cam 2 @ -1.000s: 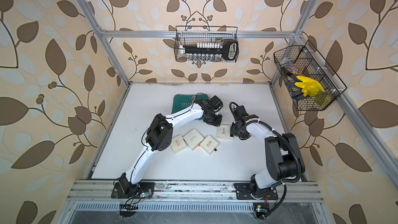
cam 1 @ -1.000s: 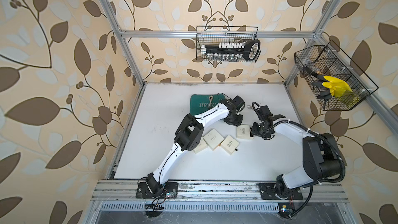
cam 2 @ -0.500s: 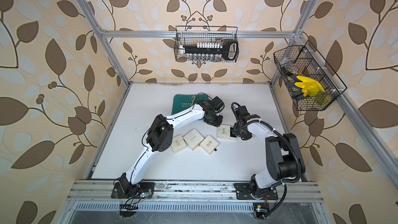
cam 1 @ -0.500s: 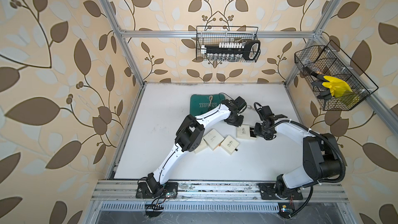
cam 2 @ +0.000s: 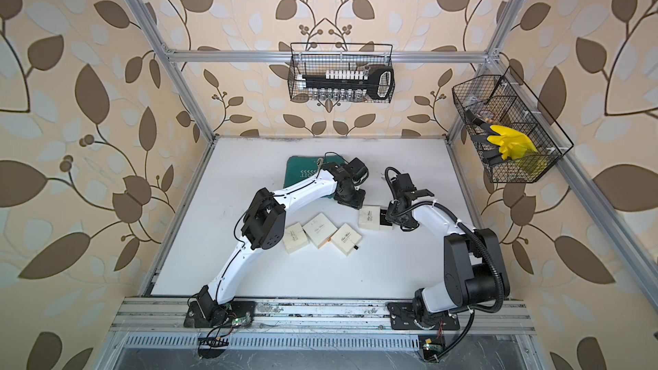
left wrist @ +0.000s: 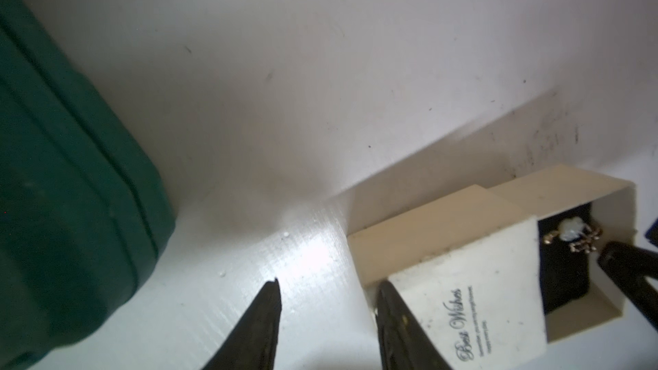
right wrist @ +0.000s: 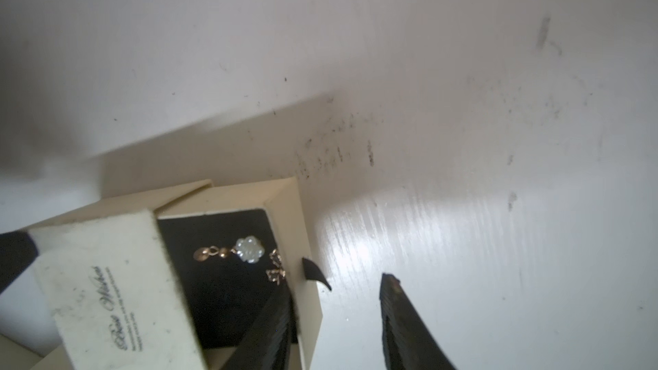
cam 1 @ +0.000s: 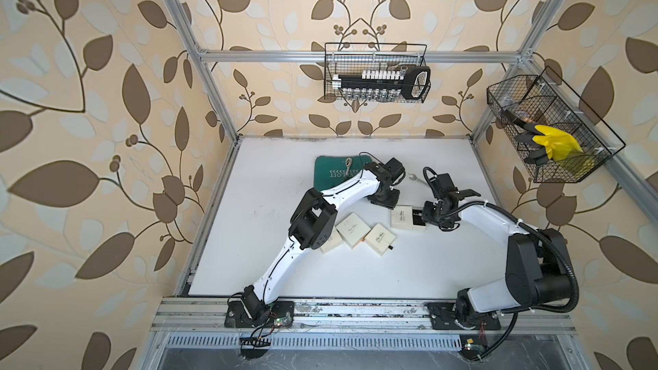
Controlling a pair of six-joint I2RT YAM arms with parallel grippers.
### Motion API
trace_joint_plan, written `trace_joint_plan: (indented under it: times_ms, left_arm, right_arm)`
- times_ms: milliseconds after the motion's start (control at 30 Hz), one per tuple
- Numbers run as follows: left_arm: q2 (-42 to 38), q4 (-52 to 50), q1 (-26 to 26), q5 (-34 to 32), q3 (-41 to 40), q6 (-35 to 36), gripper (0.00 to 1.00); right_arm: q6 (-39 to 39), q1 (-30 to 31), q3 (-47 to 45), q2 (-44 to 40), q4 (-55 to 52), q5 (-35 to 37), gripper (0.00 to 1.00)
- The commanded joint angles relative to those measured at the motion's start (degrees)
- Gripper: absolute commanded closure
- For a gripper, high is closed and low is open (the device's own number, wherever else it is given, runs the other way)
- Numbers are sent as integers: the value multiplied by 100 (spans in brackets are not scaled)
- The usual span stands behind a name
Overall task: Take out the earrings from the drawer-style jewelry box
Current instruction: Open the drawer in the jewelry box.
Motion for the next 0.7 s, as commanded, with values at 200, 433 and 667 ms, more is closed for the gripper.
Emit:
trace_joint_plan:
  times_ms: [200, 433, 667]
  left_arm:
    - [-356, -464, 29, 40, -95, -21, 54]
    - [-455, -395, 19, 156, -93, 0, 53]
    - [-495, -314, 7, 144, -166, 2, 52]
  right_arm:
    - [-130, -12, 78, -199, -84, -193, 59]
    - [-176, 170, -2, -209, 141, -242, 59]
    - [-194, 313, 189, 41, 142, -292, 61]
